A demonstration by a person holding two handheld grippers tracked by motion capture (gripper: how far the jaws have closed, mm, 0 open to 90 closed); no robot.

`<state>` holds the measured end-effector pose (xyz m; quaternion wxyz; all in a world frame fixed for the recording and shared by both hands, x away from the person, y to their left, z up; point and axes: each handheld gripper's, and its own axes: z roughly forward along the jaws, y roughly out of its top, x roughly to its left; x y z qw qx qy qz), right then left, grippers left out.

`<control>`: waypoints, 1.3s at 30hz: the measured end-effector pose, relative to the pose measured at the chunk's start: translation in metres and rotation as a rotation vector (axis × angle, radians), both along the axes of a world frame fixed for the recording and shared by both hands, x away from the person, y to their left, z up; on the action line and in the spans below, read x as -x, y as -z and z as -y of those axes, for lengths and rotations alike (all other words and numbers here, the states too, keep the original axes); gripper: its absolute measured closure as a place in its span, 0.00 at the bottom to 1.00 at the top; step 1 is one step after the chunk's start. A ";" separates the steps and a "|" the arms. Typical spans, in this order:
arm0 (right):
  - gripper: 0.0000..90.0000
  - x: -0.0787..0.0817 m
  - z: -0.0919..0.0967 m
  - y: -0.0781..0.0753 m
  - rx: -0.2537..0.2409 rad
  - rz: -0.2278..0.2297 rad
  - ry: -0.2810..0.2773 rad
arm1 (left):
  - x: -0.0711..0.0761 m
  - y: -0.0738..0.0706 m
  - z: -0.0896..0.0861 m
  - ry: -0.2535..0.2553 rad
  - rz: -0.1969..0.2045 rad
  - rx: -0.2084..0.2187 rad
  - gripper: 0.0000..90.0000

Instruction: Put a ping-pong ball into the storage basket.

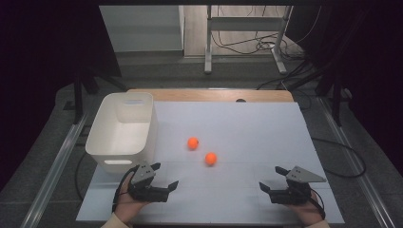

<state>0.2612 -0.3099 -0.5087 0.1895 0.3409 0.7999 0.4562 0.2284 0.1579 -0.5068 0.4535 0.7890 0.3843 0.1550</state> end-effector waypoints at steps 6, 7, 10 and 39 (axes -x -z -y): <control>0.14 0.000 0.001 0.000 0.001 -0.001 0.007 | 0.000 -0.010 -0.002 -0.017 0.021 0.005 0.10; 0.14 0.000 0.001 0.000 0.000 -0.001 0.010 | 0.000 -0.012 -0.003 -0.020 0.021 0.009 0.10; 0.14 0.000 0.001 0.000 0.002 -0.001 0.009 | 0.000 -0.017 -0.003 -0.026 0.030 0.005 0.10; 0.14 -0.001 0.000 0.001 0.011 -0.002 0.008 | -0.019 -0.045 0.028 0.021 0.057 -0.040 0.10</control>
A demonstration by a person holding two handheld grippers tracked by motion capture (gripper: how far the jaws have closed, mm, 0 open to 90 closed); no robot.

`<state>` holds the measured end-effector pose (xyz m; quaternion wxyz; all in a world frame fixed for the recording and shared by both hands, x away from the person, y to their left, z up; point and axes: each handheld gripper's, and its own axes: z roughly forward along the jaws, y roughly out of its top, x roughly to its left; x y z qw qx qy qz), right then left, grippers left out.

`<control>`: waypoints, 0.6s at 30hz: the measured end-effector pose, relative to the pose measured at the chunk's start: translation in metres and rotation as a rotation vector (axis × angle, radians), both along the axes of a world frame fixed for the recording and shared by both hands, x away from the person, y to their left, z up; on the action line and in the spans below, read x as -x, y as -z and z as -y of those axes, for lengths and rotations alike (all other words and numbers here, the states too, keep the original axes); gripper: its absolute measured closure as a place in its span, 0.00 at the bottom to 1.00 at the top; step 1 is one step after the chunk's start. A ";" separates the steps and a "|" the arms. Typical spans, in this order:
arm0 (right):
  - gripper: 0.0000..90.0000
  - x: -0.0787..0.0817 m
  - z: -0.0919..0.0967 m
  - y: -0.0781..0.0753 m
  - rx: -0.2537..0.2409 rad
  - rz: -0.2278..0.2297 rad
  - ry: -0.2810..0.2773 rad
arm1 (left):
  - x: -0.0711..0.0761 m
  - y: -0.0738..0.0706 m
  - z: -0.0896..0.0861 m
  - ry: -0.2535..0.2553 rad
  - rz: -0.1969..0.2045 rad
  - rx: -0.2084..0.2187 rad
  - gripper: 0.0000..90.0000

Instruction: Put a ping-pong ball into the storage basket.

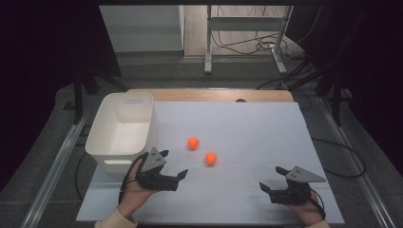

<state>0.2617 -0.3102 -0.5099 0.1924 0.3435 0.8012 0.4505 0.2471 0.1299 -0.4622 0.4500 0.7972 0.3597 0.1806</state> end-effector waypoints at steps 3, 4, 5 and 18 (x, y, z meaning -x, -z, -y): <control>0.14 0.000 0.000 0.000 0.000 0.001 0.000 | -0.002 -0.001 0.003 0.008 -0.004 0.002 0.10; 0.14 0.000 0.000 0.000 0.001 0.001 0.000 | -0.003 -0.002 0.004 0.011 -0.004 0.001 0.10; 0.14 0.000 0.000 0.000 0.001 0.001 0.000 | -0.003 -0.002 0.005 0.011 -0.004 0.003 0.10; 0.14 0.000 0.000 0.000 0.001 0.002 0.003 | -0.014 -0.004 0.011 0.021 -0.025 0.010 0.10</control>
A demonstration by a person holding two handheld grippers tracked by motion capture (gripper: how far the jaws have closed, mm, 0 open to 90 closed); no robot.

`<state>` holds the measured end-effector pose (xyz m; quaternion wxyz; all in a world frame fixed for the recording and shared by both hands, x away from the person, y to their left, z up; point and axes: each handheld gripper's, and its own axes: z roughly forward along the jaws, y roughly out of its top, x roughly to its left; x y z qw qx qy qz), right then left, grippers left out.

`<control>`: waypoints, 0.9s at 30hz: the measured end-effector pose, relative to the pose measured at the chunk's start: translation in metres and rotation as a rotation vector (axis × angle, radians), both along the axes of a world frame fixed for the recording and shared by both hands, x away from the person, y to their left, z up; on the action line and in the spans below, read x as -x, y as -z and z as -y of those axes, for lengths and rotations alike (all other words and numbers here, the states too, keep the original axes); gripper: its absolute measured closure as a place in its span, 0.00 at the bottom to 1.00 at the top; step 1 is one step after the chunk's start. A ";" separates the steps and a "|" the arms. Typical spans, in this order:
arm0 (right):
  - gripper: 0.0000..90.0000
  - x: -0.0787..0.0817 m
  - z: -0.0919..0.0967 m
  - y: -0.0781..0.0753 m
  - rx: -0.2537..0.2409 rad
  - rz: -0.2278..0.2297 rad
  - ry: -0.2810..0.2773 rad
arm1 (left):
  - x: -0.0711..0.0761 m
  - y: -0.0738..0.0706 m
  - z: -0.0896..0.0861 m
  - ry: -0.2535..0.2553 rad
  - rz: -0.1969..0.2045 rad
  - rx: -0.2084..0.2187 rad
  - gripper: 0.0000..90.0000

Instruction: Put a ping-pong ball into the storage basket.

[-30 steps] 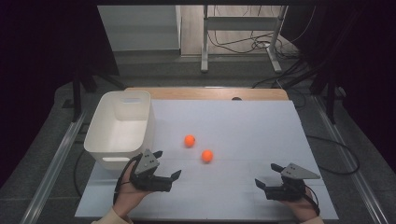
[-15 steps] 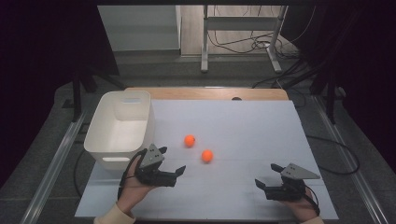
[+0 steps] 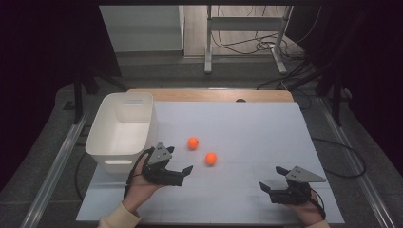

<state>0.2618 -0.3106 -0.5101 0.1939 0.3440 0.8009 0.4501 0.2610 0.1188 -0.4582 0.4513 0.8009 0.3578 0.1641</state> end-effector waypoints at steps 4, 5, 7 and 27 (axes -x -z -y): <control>0.14 0.000 0.000 0.000 0.001 0.001 0.001 | -0.003 -0.001 0.002 0.003 -0.001 -0.001 0.10; 0.14 0.000 0.000 0.000 0.001 0.001 0.001 | -0.003 -0.001 0.002 0.003 -0.001 -0.001 0.10; 0.14 0.000 0.000 0.000 0.001 0.001 0.002 | -0.005 -0.001 0.003 0.002 -0.003 -0.001 0.10; 0.14 0.000 0.001 0.000 0.005 0.006 0.007 | -0.023 0.000 0.012 -0.008 -0.019 -0.006 0.10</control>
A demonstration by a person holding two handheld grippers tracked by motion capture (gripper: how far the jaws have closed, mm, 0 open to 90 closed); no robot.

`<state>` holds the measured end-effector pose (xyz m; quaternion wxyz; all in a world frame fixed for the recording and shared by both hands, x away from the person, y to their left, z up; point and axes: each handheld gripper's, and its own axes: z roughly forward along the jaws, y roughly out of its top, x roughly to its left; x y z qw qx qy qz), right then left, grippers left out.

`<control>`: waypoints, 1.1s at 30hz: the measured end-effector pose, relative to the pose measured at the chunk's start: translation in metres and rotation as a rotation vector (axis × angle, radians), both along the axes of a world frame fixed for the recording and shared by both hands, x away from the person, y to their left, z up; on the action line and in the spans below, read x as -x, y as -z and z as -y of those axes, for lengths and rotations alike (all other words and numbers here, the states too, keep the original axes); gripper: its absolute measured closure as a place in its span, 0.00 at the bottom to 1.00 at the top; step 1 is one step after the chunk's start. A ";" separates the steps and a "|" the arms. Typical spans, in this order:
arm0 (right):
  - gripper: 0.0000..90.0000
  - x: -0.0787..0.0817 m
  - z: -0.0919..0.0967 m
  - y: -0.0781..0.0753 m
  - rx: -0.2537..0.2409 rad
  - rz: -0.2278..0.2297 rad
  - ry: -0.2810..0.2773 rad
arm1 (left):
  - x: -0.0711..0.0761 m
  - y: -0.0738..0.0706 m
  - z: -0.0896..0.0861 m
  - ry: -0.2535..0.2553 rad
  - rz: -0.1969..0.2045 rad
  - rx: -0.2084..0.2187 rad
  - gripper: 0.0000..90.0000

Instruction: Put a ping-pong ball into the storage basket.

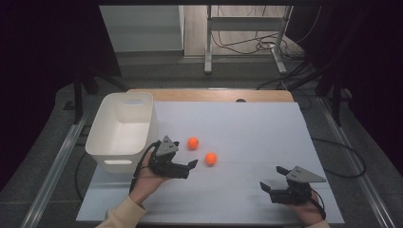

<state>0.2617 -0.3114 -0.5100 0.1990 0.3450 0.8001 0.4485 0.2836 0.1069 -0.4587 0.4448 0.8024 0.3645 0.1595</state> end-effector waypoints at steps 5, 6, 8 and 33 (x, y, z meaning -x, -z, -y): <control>0.14 0.000 0.000 0.000 0.004 0.000 -0.001 | -0.004 -0.002 0.000 -0.004 -0.002 -0.004 0.10; 0.14 0.000 0.000 0.000 0.004 0.000 -0.002 | -0.005 -0.003 0.000 -0.005 0.000 -0.004 0.10; 0.14 0.000 0.000 0.000 0.006 -0.001 -0.002 | -0.007 -0.004 0.001 -0.012 -0.002 -0.004 0.10; 0.14 0.000 -0.001 0.001 0.011 0.001 -0.004 | -0.041 0.009 0.014 -0.040 -0.059 -0.044 0.09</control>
